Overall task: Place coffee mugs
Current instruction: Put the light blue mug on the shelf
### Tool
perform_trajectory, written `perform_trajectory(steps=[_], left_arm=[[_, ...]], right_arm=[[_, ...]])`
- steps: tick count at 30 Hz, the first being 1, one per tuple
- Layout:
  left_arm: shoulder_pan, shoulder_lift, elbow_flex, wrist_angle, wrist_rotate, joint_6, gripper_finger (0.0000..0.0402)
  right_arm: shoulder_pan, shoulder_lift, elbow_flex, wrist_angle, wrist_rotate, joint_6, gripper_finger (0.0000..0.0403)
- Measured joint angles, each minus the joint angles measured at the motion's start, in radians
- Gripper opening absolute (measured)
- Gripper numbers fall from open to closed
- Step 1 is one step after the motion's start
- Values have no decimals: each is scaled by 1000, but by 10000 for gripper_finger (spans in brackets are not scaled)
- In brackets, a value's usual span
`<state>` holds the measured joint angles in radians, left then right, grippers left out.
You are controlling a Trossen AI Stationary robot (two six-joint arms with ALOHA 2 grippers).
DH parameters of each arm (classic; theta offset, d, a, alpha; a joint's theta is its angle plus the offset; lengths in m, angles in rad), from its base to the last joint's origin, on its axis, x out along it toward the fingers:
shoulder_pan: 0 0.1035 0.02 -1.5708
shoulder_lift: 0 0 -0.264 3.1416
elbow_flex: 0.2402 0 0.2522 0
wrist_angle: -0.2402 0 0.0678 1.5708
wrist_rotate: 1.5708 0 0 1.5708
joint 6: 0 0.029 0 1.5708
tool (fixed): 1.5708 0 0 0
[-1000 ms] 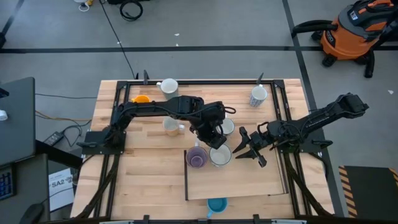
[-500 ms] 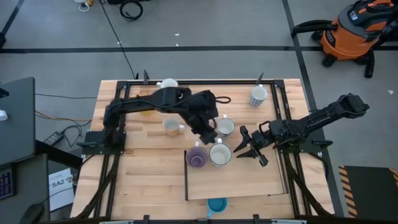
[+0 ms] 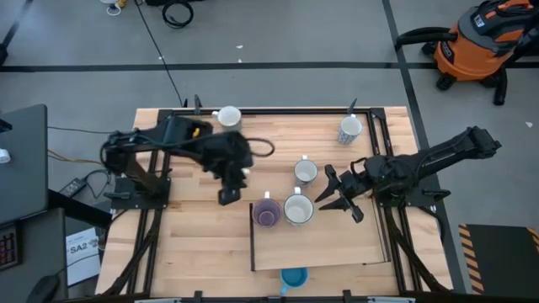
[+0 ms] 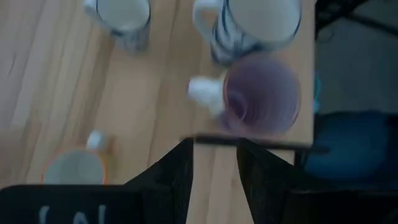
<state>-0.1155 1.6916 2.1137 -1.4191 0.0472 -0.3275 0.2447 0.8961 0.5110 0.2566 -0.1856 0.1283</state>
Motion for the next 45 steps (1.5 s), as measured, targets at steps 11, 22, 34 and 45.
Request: perform_trajectory(steps=[11, 22, 34, 45], left_arm=[[-46, -370, -748, 335, -29, -46, 130], [-46, -638, -1179, 771, -25, -80, 130], [-86, -660, -1237, 830, -25, -45, 130], [-165, -660, -1237, 835, -27, -43, 130]], right_arm=[[52, 5, 320, -329, 85, 1, 120], [287, 133, 470, -331, 280, 10, 120], [546, 446, 727, -386, 506, 66, 120], [613, 682, 827, -388, 559, 409, 120]])
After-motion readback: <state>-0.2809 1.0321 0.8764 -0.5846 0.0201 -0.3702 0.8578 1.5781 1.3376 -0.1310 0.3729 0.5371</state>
